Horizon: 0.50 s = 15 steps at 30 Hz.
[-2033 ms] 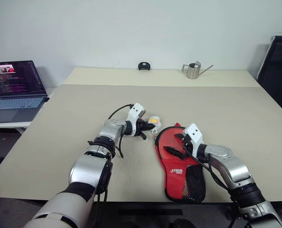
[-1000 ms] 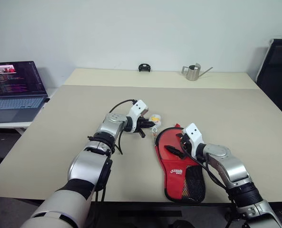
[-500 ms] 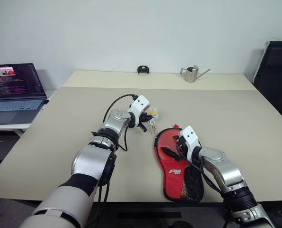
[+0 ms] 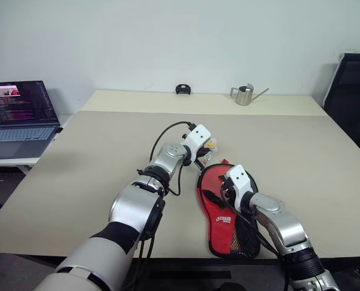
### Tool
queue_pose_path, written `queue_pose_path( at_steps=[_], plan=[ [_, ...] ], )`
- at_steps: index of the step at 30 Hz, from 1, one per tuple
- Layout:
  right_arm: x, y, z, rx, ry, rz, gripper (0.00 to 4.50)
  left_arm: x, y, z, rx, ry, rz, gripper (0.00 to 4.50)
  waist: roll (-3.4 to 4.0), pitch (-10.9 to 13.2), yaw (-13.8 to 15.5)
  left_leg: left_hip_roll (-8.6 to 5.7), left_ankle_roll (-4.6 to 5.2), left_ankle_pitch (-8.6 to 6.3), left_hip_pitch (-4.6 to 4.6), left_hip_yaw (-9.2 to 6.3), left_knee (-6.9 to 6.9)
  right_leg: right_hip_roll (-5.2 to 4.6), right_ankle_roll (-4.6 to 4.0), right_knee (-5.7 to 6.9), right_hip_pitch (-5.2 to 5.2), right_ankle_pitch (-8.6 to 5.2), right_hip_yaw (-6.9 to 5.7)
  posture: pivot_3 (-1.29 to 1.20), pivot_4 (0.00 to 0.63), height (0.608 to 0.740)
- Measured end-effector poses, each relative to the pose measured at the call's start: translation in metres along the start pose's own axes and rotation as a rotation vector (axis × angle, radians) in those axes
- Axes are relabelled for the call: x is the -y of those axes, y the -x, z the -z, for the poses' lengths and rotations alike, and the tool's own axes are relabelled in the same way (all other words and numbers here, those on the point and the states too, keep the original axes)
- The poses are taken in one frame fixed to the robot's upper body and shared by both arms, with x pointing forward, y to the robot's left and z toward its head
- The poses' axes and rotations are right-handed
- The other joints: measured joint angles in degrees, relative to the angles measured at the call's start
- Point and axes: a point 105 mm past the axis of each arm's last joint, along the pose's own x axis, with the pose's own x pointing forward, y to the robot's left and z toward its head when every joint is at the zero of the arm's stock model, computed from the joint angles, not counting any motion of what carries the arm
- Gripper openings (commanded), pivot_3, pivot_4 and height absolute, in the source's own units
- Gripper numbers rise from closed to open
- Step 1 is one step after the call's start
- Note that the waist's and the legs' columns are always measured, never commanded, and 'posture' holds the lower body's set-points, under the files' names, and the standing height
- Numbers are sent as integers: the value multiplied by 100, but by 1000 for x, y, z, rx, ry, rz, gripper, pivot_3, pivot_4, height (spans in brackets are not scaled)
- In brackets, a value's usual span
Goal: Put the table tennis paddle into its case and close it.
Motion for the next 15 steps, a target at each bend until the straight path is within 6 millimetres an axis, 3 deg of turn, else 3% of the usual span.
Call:
queue_pose_path(
  at_steps=[8,15],
  plan=[
    [-8,3,2,5,-13,15,4500,15,-11,-21,17,-80,2,36,0,0,12,-1,0,0,0,0,-2,0,1,-5,2,-1,-2,0,150,740],
    [-11,7,3,8,-17,26,4500,23,-15,-24,13,-139,0,36,0,-1,23,-2,0,0,0,-1,-4,-1,2,-8,3,-1,-3,0,150,740]
  ],
)
